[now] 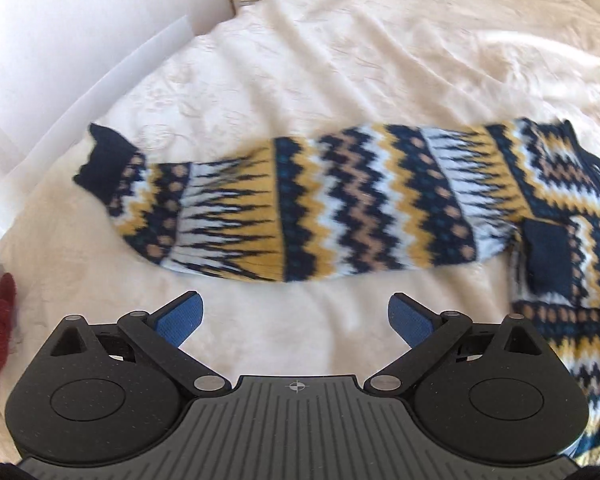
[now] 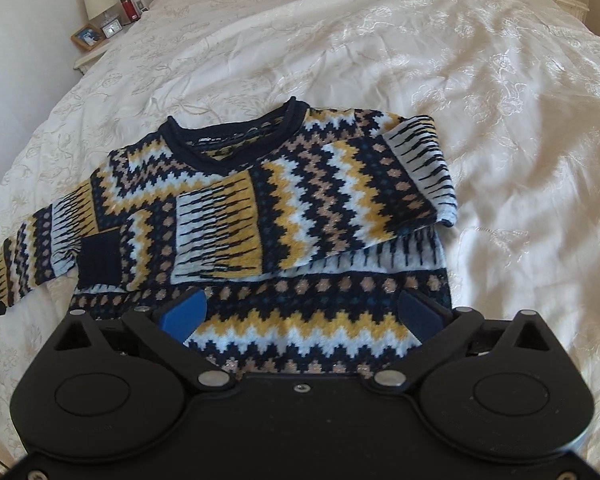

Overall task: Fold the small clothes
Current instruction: 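Reach the left gripper to the other navy sleeve cuff and grasp it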

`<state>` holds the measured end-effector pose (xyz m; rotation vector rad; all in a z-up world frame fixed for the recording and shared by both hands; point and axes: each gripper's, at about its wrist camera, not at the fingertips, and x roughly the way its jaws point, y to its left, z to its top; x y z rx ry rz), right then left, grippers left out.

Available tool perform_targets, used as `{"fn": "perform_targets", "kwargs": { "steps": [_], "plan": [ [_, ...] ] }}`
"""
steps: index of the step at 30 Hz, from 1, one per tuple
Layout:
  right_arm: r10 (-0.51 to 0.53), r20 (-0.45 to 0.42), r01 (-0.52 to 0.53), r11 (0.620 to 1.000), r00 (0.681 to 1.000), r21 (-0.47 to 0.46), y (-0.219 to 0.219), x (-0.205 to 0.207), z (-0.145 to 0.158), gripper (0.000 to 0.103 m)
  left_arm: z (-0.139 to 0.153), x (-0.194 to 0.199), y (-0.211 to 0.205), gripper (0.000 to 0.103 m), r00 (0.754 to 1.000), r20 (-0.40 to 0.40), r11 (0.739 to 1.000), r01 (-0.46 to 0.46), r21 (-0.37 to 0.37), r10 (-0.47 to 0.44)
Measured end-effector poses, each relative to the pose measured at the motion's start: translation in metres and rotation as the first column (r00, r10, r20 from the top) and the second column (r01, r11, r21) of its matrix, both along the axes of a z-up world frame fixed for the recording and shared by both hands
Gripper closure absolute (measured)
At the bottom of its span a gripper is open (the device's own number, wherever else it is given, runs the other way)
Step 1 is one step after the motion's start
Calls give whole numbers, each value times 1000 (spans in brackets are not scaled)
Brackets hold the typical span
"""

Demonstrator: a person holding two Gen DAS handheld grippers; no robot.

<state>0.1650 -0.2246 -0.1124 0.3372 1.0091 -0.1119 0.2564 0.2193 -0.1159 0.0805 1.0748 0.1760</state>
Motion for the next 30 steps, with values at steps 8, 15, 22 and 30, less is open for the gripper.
{"fn": "perform_targets", "kwargs": {
  "steps": [8,15,22,30],
  "plan": [
    [-2,3,2,1000,1000,23,36,5,8,1,7,20,83,3,987,54,988,-153,26,152],
    [7,-19,-7,1000,1000,22,60,10,6,1,-7,38,124,3,972,67,973,-227,25,225],
    [15,-53,-14,1000,998,16,77,17,3,1,-21,58,148,3,970,53,970,-240,33,238],
    [32,-79,-32,999,996,5,93,31,2,1,-33,81,159,3,974,46,973,-225,43,223]
  ]
}}
